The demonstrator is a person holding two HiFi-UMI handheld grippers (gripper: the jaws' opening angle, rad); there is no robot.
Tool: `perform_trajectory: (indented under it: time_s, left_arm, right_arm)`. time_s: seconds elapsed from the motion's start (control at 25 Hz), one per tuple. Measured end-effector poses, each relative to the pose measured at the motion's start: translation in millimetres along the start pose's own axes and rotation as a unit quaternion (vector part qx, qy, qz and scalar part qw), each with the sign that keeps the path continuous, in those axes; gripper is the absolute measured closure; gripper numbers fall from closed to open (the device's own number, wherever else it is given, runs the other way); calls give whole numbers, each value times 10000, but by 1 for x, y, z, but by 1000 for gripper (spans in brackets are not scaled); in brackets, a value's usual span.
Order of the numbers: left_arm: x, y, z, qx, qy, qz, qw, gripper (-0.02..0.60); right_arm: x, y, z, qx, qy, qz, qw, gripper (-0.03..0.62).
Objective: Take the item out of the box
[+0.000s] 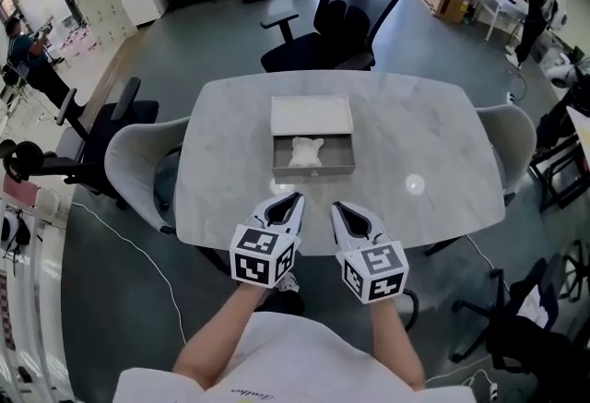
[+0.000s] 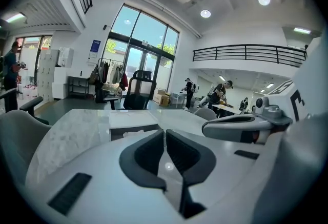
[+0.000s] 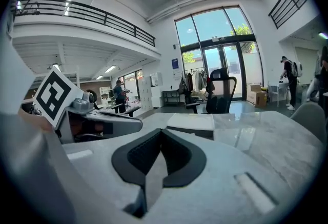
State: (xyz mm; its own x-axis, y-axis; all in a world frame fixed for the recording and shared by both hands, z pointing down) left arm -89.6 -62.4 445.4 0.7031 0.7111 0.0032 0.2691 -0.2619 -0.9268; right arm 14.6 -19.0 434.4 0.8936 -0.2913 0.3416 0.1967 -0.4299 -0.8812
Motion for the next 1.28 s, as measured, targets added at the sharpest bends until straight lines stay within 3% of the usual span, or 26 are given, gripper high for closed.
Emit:
perform_trajectory:
  time_s: [0.44,0.68,1.04,1.16,1.28]
  left_arm:
    - [-55,5,-70,-276,-454,-2,9986,561]
    - [-65,6,-105,-531,-622,-258,9963,560]
    - [-58,-1,-172,-1057,-472,-656,9911,553]
    - [-58,-10,-192,-1351,-339,-756,9874,500]
    - [-58,-19,-212,-1687,-205,-857,9817,488]
  right_arm:
    - [16,29,-68,-232,-339,19,9992,589]
    - [33,39,-82,-257,-469,12,9986,589]
    - [87,52,-94,-331,-300,-99,9990,589]
    - [103,55,-102,-445,-103,-150,9988,589]
    - [122,56,-108,-547,75,-198,9983,589]
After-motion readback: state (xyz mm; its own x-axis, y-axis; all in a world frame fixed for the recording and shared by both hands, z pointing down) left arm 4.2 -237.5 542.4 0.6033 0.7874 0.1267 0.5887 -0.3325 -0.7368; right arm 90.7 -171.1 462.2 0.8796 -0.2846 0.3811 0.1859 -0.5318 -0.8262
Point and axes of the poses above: the fingertips, and each gripper's own axes: z backward along the fingers, x to its right, y out of its top, the point moved 4 cm from there along z, backward along the fingers, and after that the axes turned 13 degrees about -z, right-handed, at the moved point
